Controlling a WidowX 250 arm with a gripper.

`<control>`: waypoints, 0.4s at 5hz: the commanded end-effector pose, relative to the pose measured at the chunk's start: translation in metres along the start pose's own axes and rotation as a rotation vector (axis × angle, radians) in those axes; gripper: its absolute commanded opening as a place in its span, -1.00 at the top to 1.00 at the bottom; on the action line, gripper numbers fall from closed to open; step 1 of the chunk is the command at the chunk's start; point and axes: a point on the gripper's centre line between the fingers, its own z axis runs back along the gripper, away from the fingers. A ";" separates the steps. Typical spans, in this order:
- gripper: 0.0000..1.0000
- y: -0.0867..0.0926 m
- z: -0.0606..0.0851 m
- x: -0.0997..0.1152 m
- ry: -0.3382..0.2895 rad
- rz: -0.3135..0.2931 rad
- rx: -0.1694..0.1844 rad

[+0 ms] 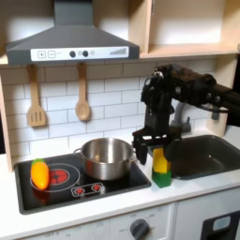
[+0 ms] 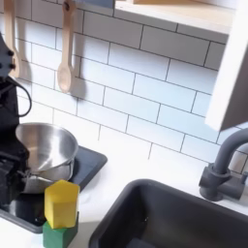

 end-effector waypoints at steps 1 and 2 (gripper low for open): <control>-1.00 -0.002 0.003 -0.005 0.001 -0.002 0.000; -1.00 0.000 0.002 -0.006 0.003 0.003 0.000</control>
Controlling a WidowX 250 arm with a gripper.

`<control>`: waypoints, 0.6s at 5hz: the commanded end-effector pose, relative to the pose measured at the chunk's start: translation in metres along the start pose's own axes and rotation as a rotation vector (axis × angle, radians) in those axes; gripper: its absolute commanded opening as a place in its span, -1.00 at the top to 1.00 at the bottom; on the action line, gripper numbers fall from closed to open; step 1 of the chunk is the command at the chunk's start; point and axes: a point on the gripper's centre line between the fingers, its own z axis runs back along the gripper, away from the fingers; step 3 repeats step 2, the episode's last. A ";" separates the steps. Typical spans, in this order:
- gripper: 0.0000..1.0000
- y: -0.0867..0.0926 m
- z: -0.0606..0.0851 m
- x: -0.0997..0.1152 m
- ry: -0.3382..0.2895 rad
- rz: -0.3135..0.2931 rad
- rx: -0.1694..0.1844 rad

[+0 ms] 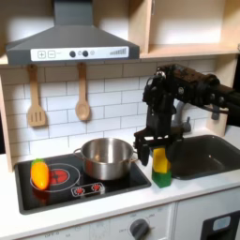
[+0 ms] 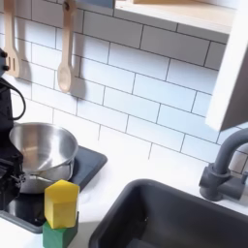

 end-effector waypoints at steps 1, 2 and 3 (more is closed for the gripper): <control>-1.00 0.001 0.000 0.000 -0.001 0.002 0.001; -1.00 0.000 0.000 0.000 0.000 0.002 0.000; -1.00 0.000 0.000 0.000 0.000 0.002 0.000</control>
